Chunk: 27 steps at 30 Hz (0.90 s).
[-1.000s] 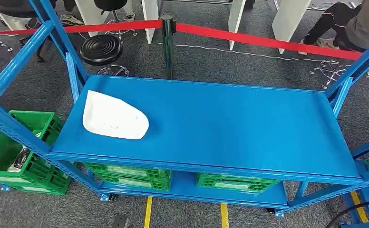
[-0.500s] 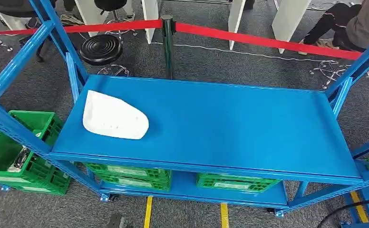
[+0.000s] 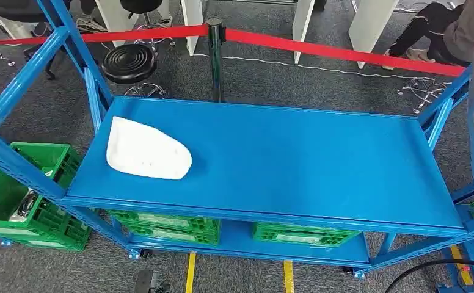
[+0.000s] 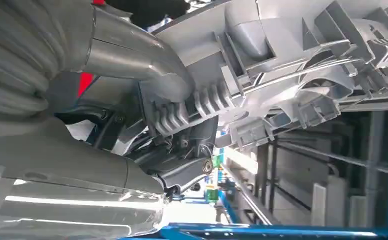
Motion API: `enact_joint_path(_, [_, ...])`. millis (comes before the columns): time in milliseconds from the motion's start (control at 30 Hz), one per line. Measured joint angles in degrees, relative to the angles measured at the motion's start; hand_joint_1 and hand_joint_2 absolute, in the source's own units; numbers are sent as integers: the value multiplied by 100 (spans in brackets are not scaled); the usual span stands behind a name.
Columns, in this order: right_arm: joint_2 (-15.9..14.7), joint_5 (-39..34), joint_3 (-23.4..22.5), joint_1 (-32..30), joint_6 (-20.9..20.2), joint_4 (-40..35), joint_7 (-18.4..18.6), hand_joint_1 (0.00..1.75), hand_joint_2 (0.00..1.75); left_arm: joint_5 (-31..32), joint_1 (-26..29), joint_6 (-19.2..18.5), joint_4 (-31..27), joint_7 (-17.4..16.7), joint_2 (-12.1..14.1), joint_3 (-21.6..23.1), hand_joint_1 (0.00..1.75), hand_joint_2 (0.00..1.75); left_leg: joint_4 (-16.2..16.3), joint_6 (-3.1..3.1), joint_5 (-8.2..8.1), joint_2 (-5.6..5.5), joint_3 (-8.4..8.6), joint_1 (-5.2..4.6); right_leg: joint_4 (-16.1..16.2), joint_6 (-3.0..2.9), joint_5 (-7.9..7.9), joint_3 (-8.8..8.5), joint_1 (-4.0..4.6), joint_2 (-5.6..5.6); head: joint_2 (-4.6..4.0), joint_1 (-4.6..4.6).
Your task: Take the parts from the cabinet and place them on the table.
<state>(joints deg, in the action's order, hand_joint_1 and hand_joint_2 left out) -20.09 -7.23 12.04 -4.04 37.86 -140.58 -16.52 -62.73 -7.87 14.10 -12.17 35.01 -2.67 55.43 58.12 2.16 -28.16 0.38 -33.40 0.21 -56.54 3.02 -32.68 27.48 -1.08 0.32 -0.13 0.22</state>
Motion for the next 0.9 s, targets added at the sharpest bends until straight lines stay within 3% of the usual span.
enact_joint_path(33, [9,-4,24,-1,13,24,33,171,175,0,1,31,0,-21,9,-2,0,175,-22,13,10,5,-2,-1,-252,5,-204,112,1,-5,0,6])
enact_joint_path(100, [26,-50,61,-21,35,72,96,171,175,-2,34,44,2,-65,20,-2,0,175,-21,16,12,41,-11,-10,-1148,34,-668,502,-5,-6,0,17])
enact_joint_path(133, [35,-83,81,-43,44,101,129,171,175,-2,55,55,2,-85,24,-2,0,175,-20,16,12,55,-20,-14,-1551,50,-799,690,-5,-6,0,17])
enact_joint_path(167, [42,-136,100,-75,59,131,155,171,175,4,74,76,2,-103,26,-2,0,175,-18,13,13,62,-23,-14,-1705,56,-765,770,-7,-8,0,17])
enact_joint_path(200, [48,-173,120,-99,81,166,175,171,175,15,89,85,4,-122,28,0,0,175,-16,8,16,63,-26,-11,-1572,59,-572,719,-17,-10,0,17])
enact_joint_path(267, [63,-238,151,-102,90,221,205,171,175,33,95,122,2,-153,17,0,0,175,2,-26,20,55,-27,-2,-728,65,10,364,-59,-15,0,17])
enact_joint_path(300, [66,-262,166,-98,90,240,223,171,175,33,94,140,2,-162,13,0,0,175,13,-55,18,51,-30,0,-249,72,222,168,-80,-15,0,20])
enact_joint_path(333, [72,-308,183,-85,85,271,242,171,175,33,92,153,4,-181,17,0,0,175,22,-113,27,44,-73,-36,-125,54,139,55,-51,11,0,26])
enact_joint_path(367, [74,-312,197,-73,72,290,251,171,175,35,92,166,2,-192,13,0,0,175,34,-169,64,44,-96,-34,-79,-24,183,93,-44,26,0,11])
enact_joint_path(433, [85,-337,227,-70,68,341,271,171,175,50,98,186,2,-205,2,0,0,175,31,-257,125,50,-122,-29,-96,-76,181,148,-23,19,0,7])
enact_joint_path(467, [90,-345,236,-67,68,371,273,171,175,55,105,192,4,-223,2,0,0,175,33,-297,147,50,-141,-32,-81,-139,219,174,-28,5,0,2])
enact_joint_path(500, [94,-356,247,-55,66,393,273,171,175,72,98,201,2,-247,0,0,0,175,85,-324,48,48,-182,-14,-48,-212,264,208,-54,-40,0,7])
enact_joint_path(533, [96,-372,251,-45,66,413,273,171,175,90,101,203,2,-262,-4,0,0,175,251,-354,-192,22,-256,-11,-48,-268,300,249,-47,-39,0,-26])
enact_joint_path(567, [98,-400,251,-31,68,428,273,171,175,100,102,207,2,-290,-9,2,0,175,643,-372,-520,-4,-389,-4,-51,-306,333,304,-39,-51,0,-50])
enact_joint_path(633, [103,-431,251,-21,68,470,284,171,175,105,111,232,2,-317,-18,2,0,175,1479,-395,-971,-40,-651,8,-63,-331,398,397,-5,-80,0,-55])
enact_joint_path(667, [103,-446,251,-20,68,492,288,171,175,105,116,240,2,-323,-18,2,0,175,1678,-393,-1010,-42,-680,11,-78,-333,429,443,12,-91,0,-55])
enact_joint_path(700, [103,-465,251,-20,68,513,291,171,175,105,121,245,2,-339,-18,2,0,175,1631,-380,-921,-42,-589,9,-95,-331,453,491,25,-94,0,-55])
enact_joint_path(733, [105,-479,251,-18,68,531,291,171,175,107,123,251,2,-347,-18,2,0,175,1355,-354,-733,-42,-370,8,-118,-328,475,543,41,-96,0,-57])
enact_joint_path(800, [105,-501,249,-11,68,555,306,171,175,109,119,253,2,-350,-20,2,0,175,398,-271,-392,-52,287,1,-157,-308,513,607,62,-95,0,-59])
enact_joint_path(833, [105,-538,245,-1,68,555,326,171,175,109,111,253,2,-352,-18,2,0,175,29,-219,-480,-67,503,-25,-170,-283,535,631,76,-99,0,-61])
enact_joint_path(900, [105,-621,232,42,68,566,356,171,175,109,109,254,2,-354,-33,2,0,175,-60,-207,-427,-73,531,-37,-170,-207,607,647,70,-100,0,-61])
